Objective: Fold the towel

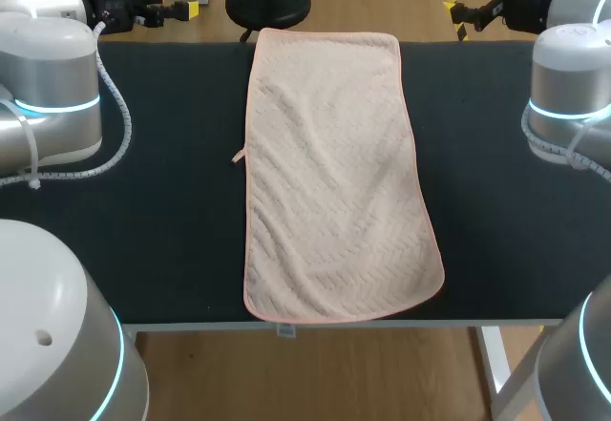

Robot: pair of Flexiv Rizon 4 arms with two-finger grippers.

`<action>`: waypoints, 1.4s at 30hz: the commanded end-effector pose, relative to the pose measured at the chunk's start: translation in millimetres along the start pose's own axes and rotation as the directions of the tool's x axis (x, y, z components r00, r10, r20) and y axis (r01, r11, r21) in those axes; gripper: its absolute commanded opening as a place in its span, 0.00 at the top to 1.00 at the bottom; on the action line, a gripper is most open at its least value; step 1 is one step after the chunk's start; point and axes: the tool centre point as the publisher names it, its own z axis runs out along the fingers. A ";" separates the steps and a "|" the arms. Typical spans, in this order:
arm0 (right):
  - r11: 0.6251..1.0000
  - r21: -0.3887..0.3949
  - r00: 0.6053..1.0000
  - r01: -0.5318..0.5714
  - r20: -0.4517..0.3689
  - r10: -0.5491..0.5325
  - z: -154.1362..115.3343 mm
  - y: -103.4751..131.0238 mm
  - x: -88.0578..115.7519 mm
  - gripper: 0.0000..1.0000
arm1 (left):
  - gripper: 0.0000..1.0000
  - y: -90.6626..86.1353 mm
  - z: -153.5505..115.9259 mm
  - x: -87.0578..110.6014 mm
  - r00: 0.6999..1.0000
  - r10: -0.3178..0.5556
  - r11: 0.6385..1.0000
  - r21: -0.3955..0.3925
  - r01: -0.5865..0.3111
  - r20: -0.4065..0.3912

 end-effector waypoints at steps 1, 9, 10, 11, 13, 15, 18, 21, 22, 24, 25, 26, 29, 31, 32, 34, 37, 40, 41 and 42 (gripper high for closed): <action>1.000 0.001 1.000 0.000 -0.001 0.000 0.4 0.0 -0.5 0.00 | 0.00 0.9 0.4 -0.1 1.000 0.000 1.000 0.003 0.000 0.000; 1.000 0.001 1.000 0.000 -0.001 0.000 0.4 0.0 -0.5 0.00 | 0.00 0.9 0.4 -0.1 1.000 0.000 1.000 0.003 0.000 0.000; 1.000 0.001 1.000 0.000 -0.001 0.000 0.4 0.0 -0.5 0.00 | 0.00 0.9 0.4 -0.1 1.000 0.000 1.000 0.003 0.000 0.000; 1.000 0.001 1.000 0.000 -0.001 0.000 0.4 0.0 -0.5 0.00 | 0.00 0.9 0.4 -0.1 1.000 0.000 1.000 0.003 0.000 0.000; 1.000 0.001 1.000 0.000 -0.001 0.000 0.4 0.0 -0.5 0.00 | 0.00 0.9 0.4 -0.1 1.000 0.000 1.000 0.003 0.000 0.000; 0.999 0.022 0.999 0.043 -0.025 -0.042 2.2 1.6 1.0 0.00 | 0.00 1.4 4.5 0.9 0.999 0.032 0.996 -0.079 -0.033 -0.016; 0.915 0.188 0.932 0.356 -0.137 -0.334 14.5 7.4 10.7 0.00 | 0.00 1.2 14.6 4.8 0.989 0.128 0.955 -0.258 -0.143 -0.076; 0.801 0.255 0.836 0.541 -0.261 -0.482 23.0 9.4 19.1 0.00 | 0.00 2.0 21.6 6.8 0.966 0.213 0.873 -0.415 -0.256 -0.147; 0.762 0.275 0.805 0.587 -0.300 -0.512 25.0 9.4 20.7 0.00 | 0.00 2.2 23.0 7.2 0.957 0.241 0.845 -0.449 -0.289 -0.163; 0.700 0.301 0.758 0.647 -0.350 -0.550 28.8 8.1 22.7 0.00 | 0.00 2.9 24.9 9.4 0.931 0.287 0.781 -0.507 -0.364 -0.225; 0.665 0.313 0.732 0.678 -0.373 -0.571 30.3 6.6 24.2 0.00 | 0.00 4.0 26.1 11.0 0.915 0.316 0.737 -0.542 -0.404 -0.252; 0.630 0.319 0.703 0.708 -0.400 -0.588 31.4 5.5 26.2 0.00 | 0.00 4.9 27.0 12.6 0.899 0.333 0.704 -0.560 -0.437 -0.283; 0.502 0.322 0.595 0.803 -0.490 -0.637 34.3 -1.4 35.3 0.00 | 0.00 10.7 30.5 20.1 0.843 0.375 0.589 -0.603 -0.538 -0.386; 0.431 0.327 0.540 0.841 -0.557 -0.631 35.9 -8.1 42.0 0.00 | 0.00 16.8 32.9 25.2 0.808 0.376 0.527 -0.612 -0.589 -0.453; 0.391 0.324 0.508 0.861 -0.576 -0.640 36.8 -12.1 45.1 0.00 | 0.00 20.2 34.0 28.3 0.789 0.383 0.497 -0.613 -0.615 -0.481; 0.370 0.319 0.488 0.872 -0.613 -0.621 37.5 -18.2 50.6 0.00 | 0.00 27.5 36.1 33.4 0.765 0.354 0.488 -0.592 -0.641 -0.537; 0.367 0.340 0.498 0.866 -0.650 -0.573 38.8 -28.4 57.9 0.00 | 0.00 38.2 39.0 39.1 0.737 0.346 0.467 -0.575 -0.672 -0.581; 0.380 0.385 0.538 0.841 -0.665 -0.517 40.0 -41.2 64.6 0.00 | 0.00 49.4 42.2 46.8 0.693 0.358 0.445 -0.538 -0.715 -0.625; 0.375 0.399 0.545 0.837 -0.670 -0.504 40.6 -46.3 67.6 0.00 | 0.00 53.9 43.6 49.7 0.679 0.363 0.430 -0.532 -0.730 -0.638; 0.375 0.414 0.556 0.830 -0.673 -0.488 41.0 -50.5 70.6 0.00 | 0.00 58.5 44.7 52.9 0.661 0.365 0.423 -0.516 -0.745 -0.656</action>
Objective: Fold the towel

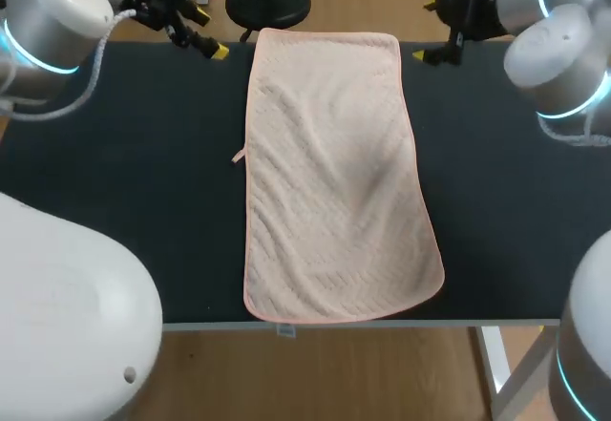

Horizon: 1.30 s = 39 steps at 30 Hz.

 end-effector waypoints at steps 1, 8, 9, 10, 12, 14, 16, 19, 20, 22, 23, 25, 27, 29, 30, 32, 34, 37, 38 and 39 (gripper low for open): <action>0.882 0.388 0.921 0.268 -0.371 -0.117 8.0 -4.0 8.6 0.00 | 0.00 1.3 13.2 3.1 0.929 0.233 0.896 -0.308 -0.320 -0.287; 0.851 0.471 0.924 0.230 -0.379 -0.040 26.2 -11.2 29.8 0.00 | 0.00 14.5 37.7 24.4 0.889 0.295 0.845 -0.338 -0.414 -0.350; 0.847 0.481 0.925 0.226 -0.378 -0.032 28.9 -12.4 31.8 0.00 | 0.00 15.7 40.9 25.6 0.890 0.289 0.842 -0.348 -0.411 -0.353; 0.843 0.490 0.925 0.221 -0.378 -0.022 31.6 -13.4 33.7 0.00 | 0.00 17.0 44.3 27.2 0.889 0.291 0.841 -0.349 -0.414 -0.355; 0.838 0.504 0.928 0.208 -0.372 -0.006 36.6 -15.1 36.9 0.00 | 0.00 19.6 51.5 28.9 0.890 0.283 0.834 -0.366 -0.412 -0.357; 0.837 0.511 0.929 0.196 -0.371 0.010 42.0 -16.8 40.7 0.00 | 0.00 22.5 59.5 30.9 0.889 0.279 0.833 -0.369 -0.412 -0.363; 0.839 0.515 0.932 0.178 -0.362 0.024 46.8 -18.9 44.5 0.00 | 0.00 26.2 68.3 32.5 0.888 0.276 0.830 -0.374 -0.413 -0.368; 0.832 0.529 0.930 0.164 -0.365 0.049 53.6 -23.2 51.4 0.00 | 0.00 31.4 80.4 34.0 0.892 0.267 0.834 -0.377 -0.403 -0.363; 0.834 0.529 0.929 0.158 -0.366 0.056 55.3 -24.0 53.8 0.00 | 0.00 32.6 84.5 35.2 0.893 0.267 0.833 -0.379 -0.403 -0.363; 0.830 0.535 0.928 0.155 -0.366 0.063 58.6 -26.1 58.5 0.00 | 0.00 34.2 91.5 37.3 0.900 0.253 0.835 -0.390 -0.388 -0.354; 0.831 0.536 0.927 0.151 -0.368 0.069 60.1 -27.2 60.8 0.00 | 0.00 34.4 94.2 37.7 0.905 0.232 0.848 -0.381 -0.368 -0.357; 0.825 0.544 0.926 0.150 -0.370 0.075 63.0 -29.8 65.1 0.00 | 0.00 34.9 98.4 40.0 0.908 0.224 0.857 -0.372 -0.357 -0.354; 0.823 0.550 0.927 0.143 -0.366 0.083 66.2 -32.5 69.3 0.00 | 0.00 36.1 101.9 42.1 0.914 0.198 0.879 -0.348 -0.325 -0.354; 0.825 0.550 0.926 0.132 -0.364 0.095 69.1 -35.2 73.8 0.00 | 0.00 38.9 106.3 44.0 0.920 0.179 0.892 -0.338 -0.302 -0.349; 0.822 0.555 0.926 0.128 -0.364 0.102 70.6 -36.7 76.7 0.00 | 0.00 40.5 109.0 45.0 0.921 0.165 0.900 -0.328 -0.287 -0.353; 0.821 0.558 0.923 0.124 -0.369 0.111 73.7 -38.9 82.4 0.00 | 0.00 43.7 115.4 48.1 0.923 0.153 0.902 -0.332 -0.277 -0.354; 0.818 0.562 0.922 0.120 -0.368 0.118 75.8 -41.0 86.6 0.00 | 0.00 46.4 121.4 50.4 0.922 0.146 0.904 -0.330 -0.272 -0.359; 0.817 0.567 0.919 0.105 -0.368 0.138 77.8 -43.1 89.7 0.00 | 0.00 49.3 128.9 53.5 0.918 0.156 0.904 -0.321 -0.281 -0.364; 0.818 0.567 0.919 0.101 -0.369 0.142 78.0 -43.2 90.5 0.00 | 0.00 50.3 131.5 54.6 0.917 0.160 0.902 -0.324 -0.286 -0.365; 0.818 0.567 0.918 0.101 -0.369 0.143 78.3 -43.3 90.9 0.00 | 0.00 51.5 134.4 55.0 0.919 0.152 0.905 -0.324 -0.278 -0.364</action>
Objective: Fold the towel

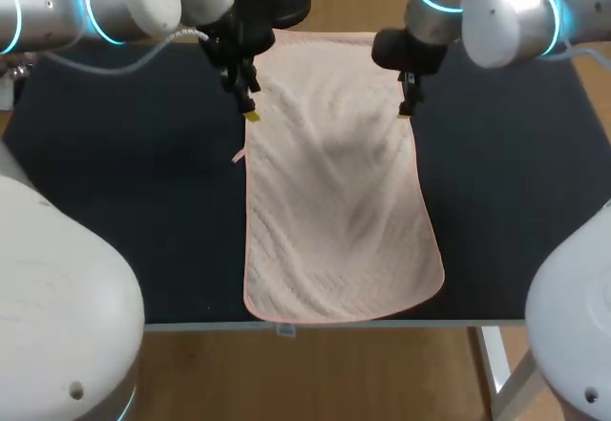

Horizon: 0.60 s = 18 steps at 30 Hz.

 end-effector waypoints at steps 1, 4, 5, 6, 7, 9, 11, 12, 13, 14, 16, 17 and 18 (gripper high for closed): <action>0.995 0.098 1.000 -0.002 -0.007 0.002 2.3 3.3 -2.2 0.00 | 0.00 0.4 17.1 -5.0 1.000 -0.012 1.000 0.014 0.012 -0.009; 0.995 0.098 1.000 -0.003 -0.009 0.004 2.2 3.2 -1.1 0.00 | 0.00 0.3 25.8 -6.1 1.000 -0.010 1.000 0.010 0.010 -0.012; 0.995 0.097 1.000 -0.004 -0.009 0.005 2.2 2.8 -0.4 0.00 | 0.00 -0.2 28.8 -6.3 1.000 -0.009 1.000 -0.006 0.009 -0.015; 0.995 0.097 1.000 -0.005 -0.010 0.006 2.8 2.0 0.5 0.00 | 0.00 -0.8 31.1 -6.6 1.000 -0.011 1.000 -0.009 0.011 -0.021; 0.995 0.096 1.000 -0.006 -0.011 0.007 3.4 1.2 1.3 0.00 | 0.00 -1.3 33.1 -6.9 1.000 -0.016 1.000 -0.013 0.016 -0.025; 0.996 0.094 1.000 -0.009 -0.012 0.010 5.1 -0.3 2.8 0.00 | 0.00 -2.2 38.2 -7.0 0.999 -0.023 0.999 -0.040 0.022 -0.028; 0.996 0.092 1.000 -0.012 -0.017 0.014 7.1 -1.6 4.5 0.00 | 0.00 -3.0 44.2 -6.7 0.999 -0.032 0.998 -0.061 0.030 -0.031; 0.996 0.092 1.000 -0.013 -0.018 0.015 7.6 -2.0 5.0 0.00 | 0.00 -3.5 47.1 -6.7 0.999 -0.031 0.997 -0.066 0.029 -0.031; 0.996 0.091 1.000 -0.013 -0.019 0.015 8.0 -2.4 5.7 0.00 | 0.00 -4.1 49.7 -6.3 0.999 -0.032 0.997 -0.077 0.029 -0.032; 0.996 0.091 1.000 -0.014 -0.021 0.015 8.9 -3.4 6.0 0.00 | 0.00 -4.7 52.1 -6.5 0.999 -0.036 0.997 -0.076 0.034 -0.033; 0.996 0.090 1.000 -0.014 -0.022 0.016 9.1 -4.1 6.3 0.00 | 0.00 -5.3 54.9 -7.1 0.998 -0.043 0.996 -0.074 0.041 -0.036; 0.996 0.091 1.000 -0.015 -0.023 0.017 9.0 -4.7 6.7 0.00 | 0.00 -5.5 56.1 -7.3 0.998 -0.053 0.996 -0.076 0.050 -0.034; 0.996 0.091 1.000 -0.015 -0.024 0.017 9.5 -5.9 6.5 0.00 | 0.00 -5.5 56.8 -7.7 0.998 -0.057 0.996 -0.074 0.055 -0.034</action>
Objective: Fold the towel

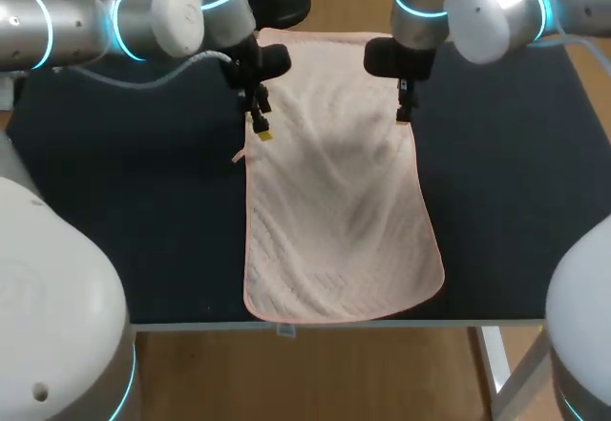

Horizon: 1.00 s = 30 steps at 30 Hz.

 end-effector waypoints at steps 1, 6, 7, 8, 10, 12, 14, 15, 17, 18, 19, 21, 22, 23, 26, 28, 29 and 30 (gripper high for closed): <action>1.000 0.001 1.000 0.000 -0.004 0.000 0.2 -3.2 -0.9 0.00 | 0.00 -2.7 8.3 -8.2 1.000 -0.010 1.000 -0.007 0.010 -0.001; 1.000 0.001 1.000 0.002 -0.013 -0.002 3.1 -6.5 1.6 0.00 | 0.00 0.3 15.0 -6.8 0.999 0.043 0.997 -0.061 -0.041 0.034; 1.000 0.001 1.000 0.003 -0.014 -0.003 3.5 -7.0 2.0 0.00 | 0.00 0.7 15.8 -6.4 0.998 0.052 0.996 -0.071 -0.049 0.040; 1.000 0.001 1.000 0.002 -0.016 -0.002 3.5 -7.1 2.0 0.00 | 0.00 1.1 16.2 -5.7 0.997 0.065 0.995 -0.079 -0.061 0.049; 1.000 0.000 1.000 0.001 -0.019 -0.001 4.9 -8.2 2.8 0.00 | 0.00 1.6 17.6 -3.7 0.995 0.082 0.992 -0.102 -0.075 0.056; 1.000 0.000 1.000 -0.002 -0.026 0.002 7.0 -8.5 4.1 0.00 | 0.00 2.3 18.7 -3.1 0.995 0.078 0.992 -0.104 -0.072 0.057; 1.000 -0.002 1.000 -0.003 -0.029 0.003 9.1 -7.6 6.2 0.00 | 0.00 3.1 19.4 -2.9 0.996 0.070 0.992 -0.106 -0.063 0.059; 1.000 -0.002 0.999 -0.003 -0.032 0.003 10.9 -7.5 7.5 0.00 | 0.00 3.5 19.7 -2.9 0.996 0.068 0.992 -0.108 -0.061 0.062; 1.000 -0.004 0.999 -0.005 -0.038 0.004 14.1 -7.7 9.1 0.00 | 0.00 4.2 20.8 -2.9 0.996 0.061 0.993 -0.108 -0.053 0.064; 1.000 -0.004 0.999 -0.004 -0.040 0.004 15.7 -7.4 10.3 0.00 | 0.00 4.4 21.3 -2.7 0.996 0.060 0.993 -0.108 -0.052 0.065; 1.000 -0.008 0.999 -0.002 -0.042 0.002 16.6 -7.0 11.6 0.00 | 0.00 4.6 21.8 -2.4 0.996 0.059 0.993 -0.109 -0.052 0.067; 1.000 -0.007 0.999 0.006 -0.043 -0.006 18.7 -5.9 14.2 0.00 | 0.00 5.0 22.8 -1.9 0.996 0.059 0.992 -0.111 -0.052 0.069; 1.000 -0.008 0.999 0.008 -0.041 -0.008 20.1 -5.8 15.6 0.00 | 0.00 5.1 22.9 -1.8 0.996 0.059 0.992 -0.111 -0.051 0.069; 1.000 -0.009 0.999 0.009 -0.041 -0.009 21.9 -5.6 17.2 0.00 | 0.00 5.2 23.0 -1.7 0.996 0.058 0.992 -0.112 -0.050 0.070; 0.999 -0.022 0.999 0.029 -0.039 -0.030 28.7 -4.2 22.0 0.00 | 0.00 5.3 23.3 -1.7 0.996 0.059 0.992 -0.115 -0.050 0.071; 0.999 -0.033 0.998 0.036 -0.044 -0.037 32.0 -3.9 23.7 0.00 | 0.00 5.2 23.9 -2.1 0.996 0.059 0.992 -0.117 -0.051 0.072; 0.998 -0.039 0.998 0.043 -0.047 -0.045 33.1 -3.9 24.0 0.00 | 0.00 4.9 24.0 -2.5 0.996 0.059 0.992 -0.118 -0.050 0.072; 0.998 -0.039 0.998 0.045 -0.047 -0.047 33.8 -3.8 24.3 0.00 | 0.00 4.6 24.0 -2.8 0.996 0.058 0.992 -0.118 -0.049 0.072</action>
